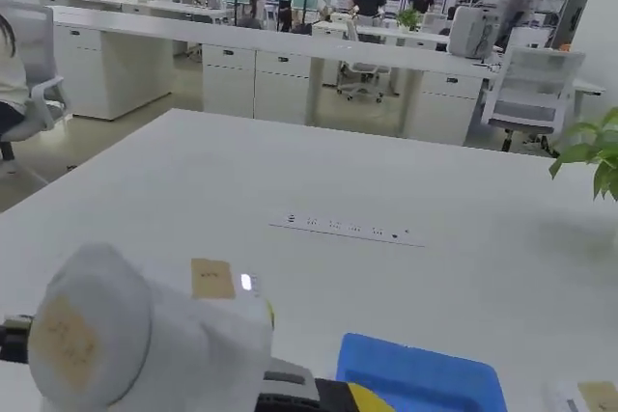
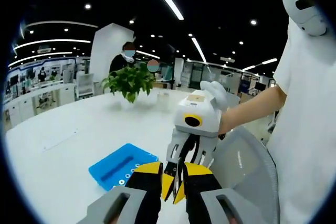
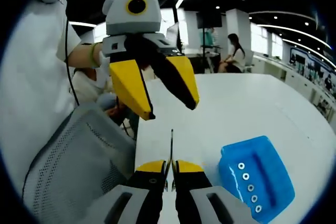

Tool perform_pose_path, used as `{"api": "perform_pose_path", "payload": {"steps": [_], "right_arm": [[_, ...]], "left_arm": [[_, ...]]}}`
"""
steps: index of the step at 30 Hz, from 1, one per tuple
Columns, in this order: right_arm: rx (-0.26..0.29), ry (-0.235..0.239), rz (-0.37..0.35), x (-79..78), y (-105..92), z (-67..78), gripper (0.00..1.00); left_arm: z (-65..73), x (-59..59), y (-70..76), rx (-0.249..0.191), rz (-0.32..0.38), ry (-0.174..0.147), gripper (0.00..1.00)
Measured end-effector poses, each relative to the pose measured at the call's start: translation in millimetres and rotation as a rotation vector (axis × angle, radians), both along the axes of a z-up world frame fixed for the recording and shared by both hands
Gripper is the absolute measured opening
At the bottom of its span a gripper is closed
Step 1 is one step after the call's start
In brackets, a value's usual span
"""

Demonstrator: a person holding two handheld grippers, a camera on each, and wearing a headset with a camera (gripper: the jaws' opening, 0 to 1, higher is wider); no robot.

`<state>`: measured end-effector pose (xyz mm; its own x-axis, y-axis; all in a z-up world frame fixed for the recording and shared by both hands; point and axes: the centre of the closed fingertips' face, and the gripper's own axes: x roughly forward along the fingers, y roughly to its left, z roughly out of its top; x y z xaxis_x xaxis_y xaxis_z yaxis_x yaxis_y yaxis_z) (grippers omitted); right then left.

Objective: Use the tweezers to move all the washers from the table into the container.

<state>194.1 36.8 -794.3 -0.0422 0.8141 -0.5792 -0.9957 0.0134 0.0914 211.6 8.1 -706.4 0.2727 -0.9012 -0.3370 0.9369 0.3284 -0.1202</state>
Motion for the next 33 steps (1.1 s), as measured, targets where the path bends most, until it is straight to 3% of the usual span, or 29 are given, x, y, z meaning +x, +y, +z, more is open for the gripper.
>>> {"api": "perform_pose_path", "payload": {"steps": [9, 15, 19, 20, 23, 27, 33], "right_arm": [[-0.075, -0.019, 0.056, -16.2, -11.6, -9.6, 0.03], [-0.108, -0.031, 0.072, -18.4, -17.2, -14.0, 0.03], [-0.13, -0.045, 0.087, -20.4, -20.4, -17.4, 0.03], [-0.134, -0.045, 0.086, -20.5, -21.5, -18.4, 0.03], [-0.148, -0.05, 0.084, -19.2, -25.9, -22.0, 0.04], [-0.159, -0.051, 0.064, -14.8, -31.7, -26.8, 0.04], [-0.184, -0.053, 0.019, -5.3, -39.6, -40.4, 0.05]], "left_arm": [[-11.3, -21.7, -12.4, 0.05, -0.116, 0.052, 0.01], [-17.2, -27.7, -20.7, 0.085, -0.155, 0.052, 0.01], [-23.5, -27.9, -25.3, 0.128, -0.171, 0.026, 0.0], [-23.9, -26.5, -25.9, 0.141, -0.18, -0.013, 0.0], [-27.0, -29.5, -27.7, 0.158, -0.198, 0.008, 0.0], [-33.4, -27.8, -25.1, 0.212, -0.217, -0.025, 0.0], [-54.2, -23.5, -20.5, 0.31, -0.229, -0.042, 0.0]]}}
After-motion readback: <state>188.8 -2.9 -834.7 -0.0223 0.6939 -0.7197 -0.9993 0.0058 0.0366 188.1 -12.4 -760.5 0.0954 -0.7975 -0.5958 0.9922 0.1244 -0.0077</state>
